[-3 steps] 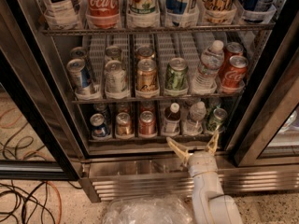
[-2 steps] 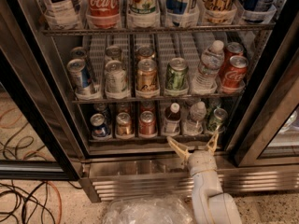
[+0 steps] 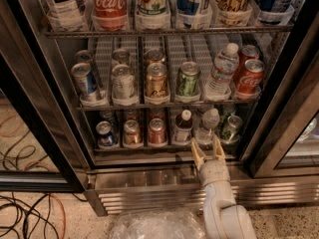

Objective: Pick water bottle from bottom shelf of fridge

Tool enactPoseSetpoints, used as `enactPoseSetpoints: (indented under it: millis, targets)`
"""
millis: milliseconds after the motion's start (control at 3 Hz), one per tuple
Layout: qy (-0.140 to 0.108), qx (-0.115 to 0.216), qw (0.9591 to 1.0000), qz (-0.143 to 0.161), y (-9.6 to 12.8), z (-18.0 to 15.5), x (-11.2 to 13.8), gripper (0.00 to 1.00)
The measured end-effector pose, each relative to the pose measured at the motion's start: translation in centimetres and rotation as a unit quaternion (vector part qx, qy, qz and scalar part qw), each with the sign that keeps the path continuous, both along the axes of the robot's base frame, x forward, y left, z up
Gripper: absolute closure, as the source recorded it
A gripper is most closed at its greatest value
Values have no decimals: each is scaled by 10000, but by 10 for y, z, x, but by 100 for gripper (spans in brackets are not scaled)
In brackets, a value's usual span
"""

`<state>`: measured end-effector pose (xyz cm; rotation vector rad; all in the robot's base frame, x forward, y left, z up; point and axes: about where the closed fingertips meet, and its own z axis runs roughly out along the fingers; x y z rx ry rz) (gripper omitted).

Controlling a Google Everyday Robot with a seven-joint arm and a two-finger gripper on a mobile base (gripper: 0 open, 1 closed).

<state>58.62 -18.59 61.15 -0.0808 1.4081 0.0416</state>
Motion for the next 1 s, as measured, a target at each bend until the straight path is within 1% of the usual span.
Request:
enactPoseSetpoints:
  millis: [333, 667, 1000]
  targets:
    - [0, 0, 10000, 0, 0, 0, 0, 32]
    - [0, 0, 10000, 0, 0, 0, 0, 31]
    - [0, -2, 10000, -4, 0, 0, 0, 39]
